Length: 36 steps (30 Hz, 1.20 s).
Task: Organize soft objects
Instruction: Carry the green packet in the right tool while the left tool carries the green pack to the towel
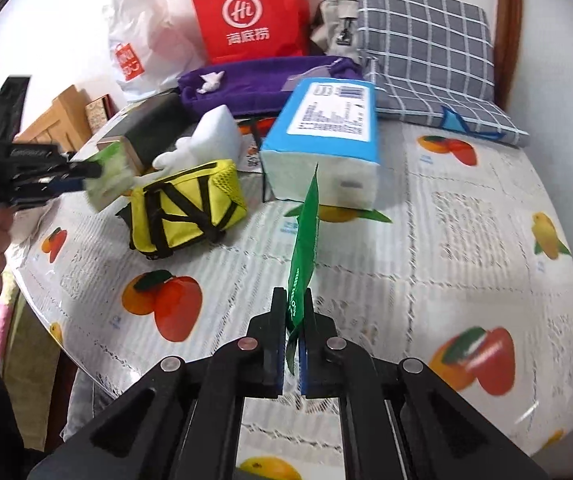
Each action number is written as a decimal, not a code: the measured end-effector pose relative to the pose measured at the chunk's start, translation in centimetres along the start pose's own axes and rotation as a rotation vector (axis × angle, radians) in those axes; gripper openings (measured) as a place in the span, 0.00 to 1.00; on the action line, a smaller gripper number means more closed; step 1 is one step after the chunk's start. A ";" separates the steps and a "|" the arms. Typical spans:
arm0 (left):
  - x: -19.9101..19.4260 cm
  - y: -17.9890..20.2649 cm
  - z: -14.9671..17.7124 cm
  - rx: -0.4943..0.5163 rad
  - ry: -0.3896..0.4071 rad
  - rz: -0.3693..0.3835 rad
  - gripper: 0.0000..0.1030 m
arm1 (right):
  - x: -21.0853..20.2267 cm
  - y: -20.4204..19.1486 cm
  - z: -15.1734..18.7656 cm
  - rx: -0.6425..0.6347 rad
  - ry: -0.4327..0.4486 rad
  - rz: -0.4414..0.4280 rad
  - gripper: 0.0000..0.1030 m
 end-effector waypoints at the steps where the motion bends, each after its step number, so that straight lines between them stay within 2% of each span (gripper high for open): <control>1: -0.4 -0.4 0.2 -0.004 -0.001 -0.010 0.27 | -0.2 0.2 0.1 0.008 0.001 0.004 0.05; 7: -2.2 -1.5 0.6 -0.021 0.014 -0.010 0.27 | -1.9 0.7 0.1 0.038 0.029 0.016 0.05; 16: -4.6 0.1 -0.4 0.032 0.052 -0.013 0.27 | -4.1 1.0 -2.0 0.076 0.074 0.022 0.05; 29: -5.8 2.4 -3.9 0.106 0.091 -0.022 0.27 | -5.4 1.1 -7.6 0.102 0.148 0.014 0.05; 36: -5.1 3.6 -6.3 0.210 0.052 -0.053 0.27 | -5.1 0.2 -10.6 0.070 0.170 0.008 0.05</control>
Point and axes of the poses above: each gripper's, at about its wrist camera, not at the fingertips, and x roughly the way its jaws point, y to its right, z to its underside, the point moved 1 cm from there along x, roughly the way its jaws point, and after that the axes turned 14 degrees about z, right-handed, at the moved point
